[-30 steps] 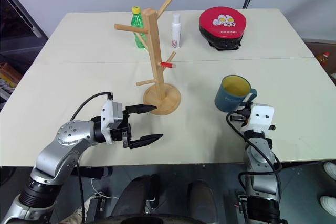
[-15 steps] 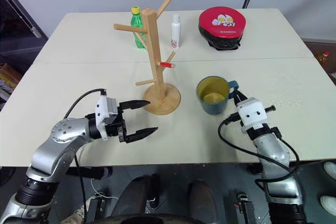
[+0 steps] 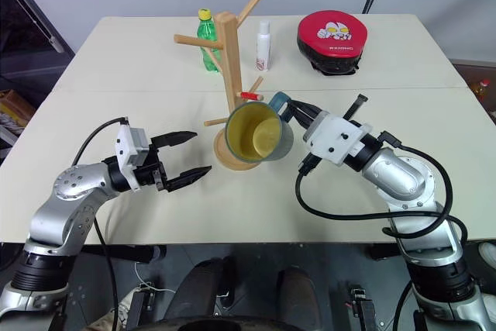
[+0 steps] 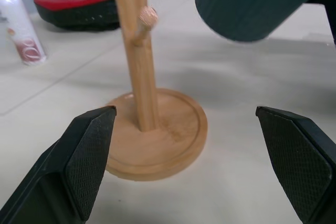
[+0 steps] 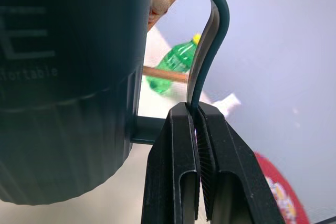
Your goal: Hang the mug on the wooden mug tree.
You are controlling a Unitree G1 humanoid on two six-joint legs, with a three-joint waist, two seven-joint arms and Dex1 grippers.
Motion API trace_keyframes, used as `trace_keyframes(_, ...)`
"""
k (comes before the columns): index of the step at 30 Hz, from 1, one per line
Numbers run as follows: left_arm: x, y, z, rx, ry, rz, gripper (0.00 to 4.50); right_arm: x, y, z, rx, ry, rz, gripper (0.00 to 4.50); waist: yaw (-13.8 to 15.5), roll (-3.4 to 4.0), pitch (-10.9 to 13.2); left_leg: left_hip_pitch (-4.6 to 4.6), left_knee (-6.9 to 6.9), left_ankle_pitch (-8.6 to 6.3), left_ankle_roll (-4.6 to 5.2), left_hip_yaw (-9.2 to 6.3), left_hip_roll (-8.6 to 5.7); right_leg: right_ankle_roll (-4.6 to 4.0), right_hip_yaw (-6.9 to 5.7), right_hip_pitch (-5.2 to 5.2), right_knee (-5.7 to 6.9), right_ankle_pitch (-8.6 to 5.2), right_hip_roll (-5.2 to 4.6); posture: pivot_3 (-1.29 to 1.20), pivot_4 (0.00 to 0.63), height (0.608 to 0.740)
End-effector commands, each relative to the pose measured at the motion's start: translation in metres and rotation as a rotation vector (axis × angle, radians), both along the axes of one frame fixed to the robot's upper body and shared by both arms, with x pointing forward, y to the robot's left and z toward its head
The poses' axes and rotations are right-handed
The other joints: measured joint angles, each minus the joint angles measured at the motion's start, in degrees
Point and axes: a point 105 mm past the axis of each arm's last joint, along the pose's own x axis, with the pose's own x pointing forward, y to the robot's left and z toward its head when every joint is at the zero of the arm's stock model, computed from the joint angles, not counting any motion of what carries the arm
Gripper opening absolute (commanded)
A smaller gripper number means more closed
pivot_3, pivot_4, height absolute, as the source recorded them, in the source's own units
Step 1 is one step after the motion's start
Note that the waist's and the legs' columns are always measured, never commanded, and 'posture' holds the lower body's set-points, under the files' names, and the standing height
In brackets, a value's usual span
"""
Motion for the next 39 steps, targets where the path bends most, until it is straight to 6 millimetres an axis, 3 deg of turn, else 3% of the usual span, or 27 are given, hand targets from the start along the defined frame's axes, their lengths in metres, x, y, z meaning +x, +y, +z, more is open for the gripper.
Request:
trace_keyframes(1,-0.003,-0.002,0.021,-0.045,-0.062,-0.014,4.5,-0.005,0.009,0.016,-0.022,-0.042,0.042,0.03,-0.04,0.0,0.0,0.0,0.0,0.0,0.0,0.0,0.0,0.0,-0.01,0.0,0.01,0.0,0.0,0.0,0.15,0.74)
trace_keyframes(14,-0.003,0.006,0.039,-0.079,-0.087,0.003,4.5,0.007,0.025,0.025,-0.092,0.0,0.088,0.03,-0.13,0.0,0.0,0.0,0.01,0.0,0.0,0.0,0.01,0.03,-0.01,-0.01,0.02,0.01,0.1,0.0,0.15,0.74)
trace_keyframes(29,-0.006,0.007,0.04,-0.08,-0.097,0.024,4.5,0.029,0.035,0.017,-0.136,0.065,0.058,0.03,-0.18,0.0,0.0,0.0,0.01,0.0,0.0,0.01,0.0,0.04,-0.01,-0.02,0.03,0.02,0.11,0.0,0.15,0.74)
trace_keyframes(32,-0.006,0.008,0.04,-0.08,-0.097,0.026,4.5,0.03,0.035,0.022,-0.129,0.046,0.051,0.94,-0.2,0.0,0.0,0.0,0.01,0.0,0.0,0.01,0.0,0.04,-0.01,-0.02,0.03,0.02,0.11,0.0,0.15,0.74)
trace_keyframes(34,-0.005,0.008,0.04,-0.082,-0.096,0.032,4.5,0.03,0.032,0.028,-0.119,0.011,0.036,1.9,-0.18,0.0,0.0,0.0,0.01,0.0,0.0,0.01,0.0,0.04,-0.01,-0.02,0.03,0.02,0.12,0.0,0.15,0.74)
trace_keyframes(39,0.004,0.017,0.038,-0.12,-0.067,0.107,4.5,0.023,0.006,0.037,-0.01,0.008,-0.011,1.9,0.02,-0.01,0.0,0.0,0.01,0.0,0.0,0.01,0.0,0.05,-0.01,-0.01,0.02,0.03,0.12,0.0,0.15,0.74)
